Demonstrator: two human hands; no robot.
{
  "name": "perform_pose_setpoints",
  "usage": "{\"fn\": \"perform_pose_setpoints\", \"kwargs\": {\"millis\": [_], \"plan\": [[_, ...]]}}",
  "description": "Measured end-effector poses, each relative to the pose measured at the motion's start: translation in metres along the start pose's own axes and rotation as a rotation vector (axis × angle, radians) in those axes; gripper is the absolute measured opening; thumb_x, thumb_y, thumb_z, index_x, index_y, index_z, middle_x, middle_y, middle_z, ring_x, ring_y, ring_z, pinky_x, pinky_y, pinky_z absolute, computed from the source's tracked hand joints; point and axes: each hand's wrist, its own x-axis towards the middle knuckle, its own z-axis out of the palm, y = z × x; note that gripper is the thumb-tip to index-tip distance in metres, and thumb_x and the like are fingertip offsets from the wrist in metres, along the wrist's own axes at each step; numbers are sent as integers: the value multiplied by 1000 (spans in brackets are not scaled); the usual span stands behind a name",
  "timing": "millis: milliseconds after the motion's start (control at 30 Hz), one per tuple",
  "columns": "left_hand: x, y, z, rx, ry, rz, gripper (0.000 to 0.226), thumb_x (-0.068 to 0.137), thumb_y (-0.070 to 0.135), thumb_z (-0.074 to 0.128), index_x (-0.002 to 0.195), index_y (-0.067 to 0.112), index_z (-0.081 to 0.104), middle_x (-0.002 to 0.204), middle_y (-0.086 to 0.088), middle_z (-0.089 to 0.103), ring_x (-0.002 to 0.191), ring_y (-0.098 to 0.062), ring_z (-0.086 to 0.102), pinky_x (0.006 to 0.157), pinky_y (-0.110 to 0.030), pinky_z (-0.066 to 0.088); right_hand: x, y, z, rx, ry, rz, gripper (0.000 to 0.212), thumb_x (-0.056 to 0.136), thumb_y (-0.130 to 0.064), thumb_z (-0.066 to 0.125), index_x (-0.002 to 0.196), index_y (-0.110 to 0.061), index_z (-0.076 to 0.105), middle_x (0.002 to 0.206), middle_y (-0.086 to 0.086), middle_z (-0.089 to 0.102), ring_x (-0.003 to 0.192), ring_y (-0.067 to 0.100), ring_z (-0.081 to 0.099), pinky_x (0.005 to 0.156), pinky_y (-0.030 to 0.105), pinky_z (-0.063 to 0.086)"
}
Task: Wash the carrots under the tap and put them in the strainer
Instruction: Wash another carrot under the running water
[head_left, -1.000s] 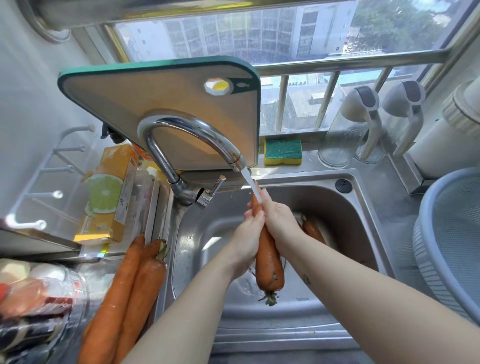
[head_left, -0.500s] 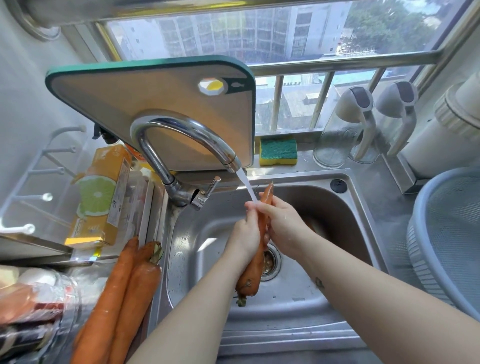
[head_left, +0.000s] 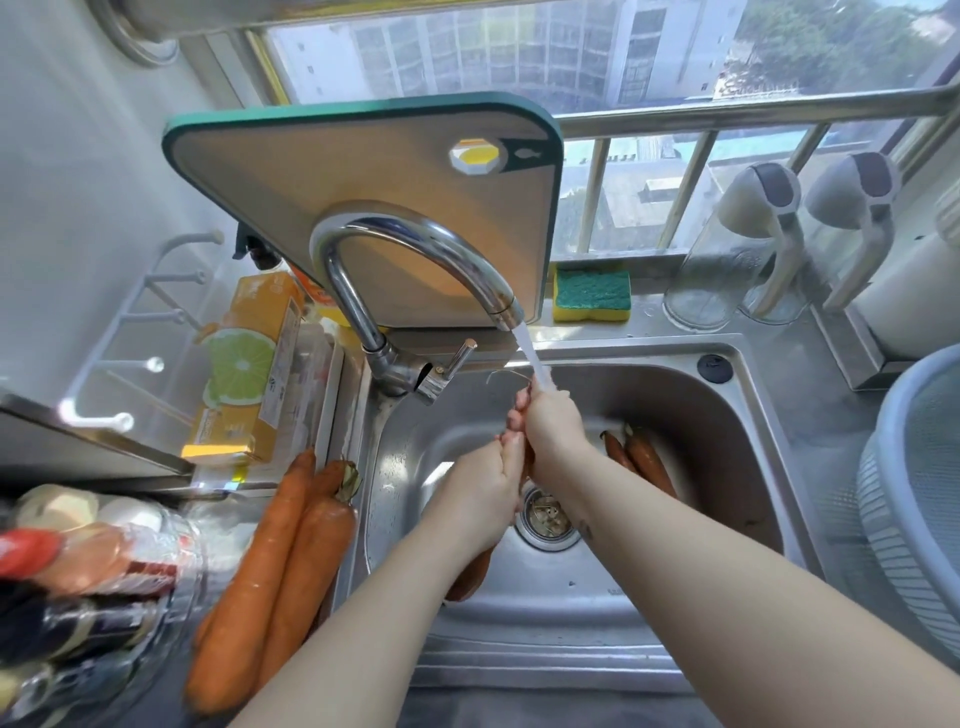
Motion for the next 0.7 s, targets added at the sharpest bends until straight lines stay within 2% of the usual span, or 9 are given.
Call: {"fn": "perform_pose_setpoints", "kwargs": {"millis": [100,167,233,300,367,433,567,633,700], "plan": [[-3,3,-5,-338,-63,-174,53,102,46,21,74,15,54,58,-2,57,49,-17,55,54,-26,48,-6,-1,-6,53,-126,24,42,102,-36,36,69,-12,50,49,1,46,49,18,41,53,29,37],[-5,5,-12,-675,-135,-302,51,102,46,28,76,11,54,54,-3,54,44,-15,51,47,-22,45,-17,-4,-11,148,-252,26,25,103,-24,38,94,-9,55,68,4,56,61,18,51,46,25,41],[-6,3,-16,-855,-199,-386,47,100,46,34,76,11,54,52,-3,52,41,-14,49,42,-21,43,-24,-3,-18,185,-355,7,17,101,-9,38,113,-6,49,89,9,59,74,18,56,41,22,43],[-8,2,-17,-916,-258,-452,46,99,47,39,74,11,54,52,-2,51,40,-13,48,39,-20,42,-28,-2,-27,131,-412,-33,21,98,0,40,118,-4,46,95,11,58,78,17,59,45,21,44],[-10,3,-15,-908,-302,-491,44,97,48,42,75,12,54,52,-2,50,39,-13,48,38,-19,41,-29,-1,-32,45,-404,-85,19,98,0,42,116,-2,48,88,10,56,73,16,60,52,21,48],[-11,6,-13,-872,-333,-501,44,97,49,42,75,12,53,53,-1,50,40,-12,48,40,-19,41,-27,2,-33,19,-336,-102,11,99,-7,43,103,-2,52,78,9,55,64,16,58,58,25,50],[-14,9,-8,-837,-376,-483,46,98,49,38,76,12,54,53,-1,51,41,-13,49,43,-21,43,-23,1,-32,81,-170,-62,34,101,-27,45,79,-4,56,61,7,55,49,16,56,53,28,51],[-14,9,-10,-860,-366,-478,47,98,49,37,76,12,54,53,0,51,41,-12,49,44,-21,43,-24,-2,-34,100,-225,-47,33,101,-28,44,86,-2,60,69,10,60,57,17,61,60,29,54],[-12,8,-14,-906,-346,-490,46,97,50,40,75,12,55,53,0,50,40,-12,48,43,-20,43,-27,-6,-38,138,-337,-9,24,101,-18,43,102,0,59,86,14,66,75,20,67,75,32,56]]}}
